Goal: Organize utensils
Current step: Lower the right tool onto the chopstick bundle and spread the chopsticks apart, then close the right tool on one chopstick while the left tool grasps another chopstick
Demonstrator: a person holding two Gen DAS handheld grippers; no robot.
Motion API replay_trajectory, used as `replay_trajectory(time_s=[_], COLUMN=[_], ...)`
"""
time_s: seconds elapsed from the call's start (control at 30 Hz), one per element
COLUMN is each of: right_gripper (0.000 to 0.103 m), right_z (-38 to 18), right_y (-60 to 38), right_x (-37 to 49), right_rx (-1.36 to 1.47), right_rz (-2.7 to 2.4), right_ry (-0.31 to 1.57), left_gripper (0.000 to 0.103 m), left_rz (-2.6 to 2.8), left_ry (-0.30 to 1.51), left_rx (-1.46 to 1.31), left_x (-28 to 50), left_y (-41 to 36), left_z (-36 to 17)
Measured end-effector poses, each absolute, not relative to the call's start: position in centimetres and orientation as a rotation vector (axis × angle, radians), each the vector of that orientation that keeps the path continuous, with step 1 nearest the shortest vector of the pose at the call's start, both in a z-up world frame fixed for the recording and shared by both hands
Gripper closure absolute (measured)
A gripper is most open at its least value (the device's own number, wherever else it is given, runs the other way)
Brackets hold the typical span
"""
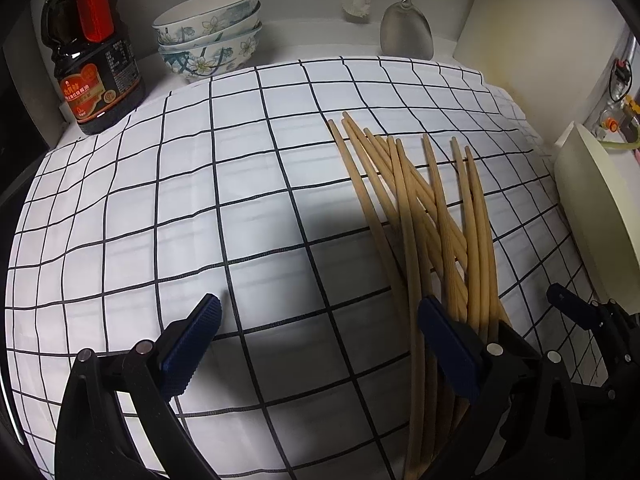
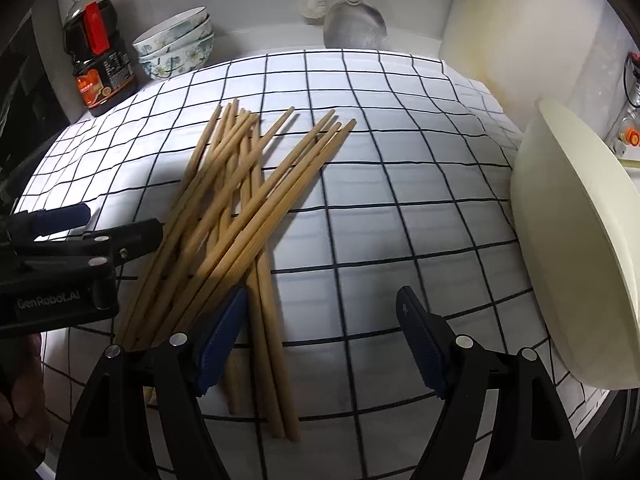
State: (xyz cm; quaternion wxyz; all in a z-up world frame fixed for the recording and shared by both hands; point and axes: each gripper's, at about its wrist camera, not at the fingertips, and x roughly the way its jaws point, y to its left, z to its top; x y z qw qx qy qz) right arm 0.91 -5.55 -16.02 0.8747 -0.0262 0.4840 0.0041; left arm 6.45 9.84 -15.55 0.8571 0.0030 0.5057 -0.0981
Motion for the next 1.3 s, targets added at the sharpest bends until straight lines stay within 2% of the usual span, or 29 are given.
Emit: replay_trajectory(time_s=[0.53, 0.8, 1.0, 1.17, 1.23, 1.3], right_gripper=[0.029, 0.03, 0.038, 0.039, 0.045, 0.045], right_z=[-14.9, -15.3, -15.2, -15.2, -15.1, -15.0], right_y=[-9.6, -9.2, -8.5, -8.5, -8.4, -8.5], right_x=[0.4, 1.2, 1.1, 1.7, 2.0, 2.2], right_rx=[0.014, -0.043, -0.107, -0.116, -0.126, -0.128], right_rz=[-0.043, -0.025, 0.009, 0.05, 0.078, 0.096], right_ry=[0.967, 0.977, 0.963, 0.963, 0.963, 0.971], left_gripper=[0.006, 0.006, 0.006, 0.006, 0.006, 0.006], left_rz=[-0.18, -0.142, -0.133, -0.126, -0.127, -0.129], left_ry=[1.053, 1.048, 1.045, 1.044, 1.044, 1.043], left_rx=[-0.002, 0.033, 0.054, 0.061, 0.063, 0.064], left_x=[7.6, 7.5, 7.1, 6.9, 6.9, 6.9], left_y=[10.3, 10.9, 11.0, 11.0, 11.0, 11.1], left_z=[-15.9, -16.2, -16.3, -16.4, -16.4, -16.3])
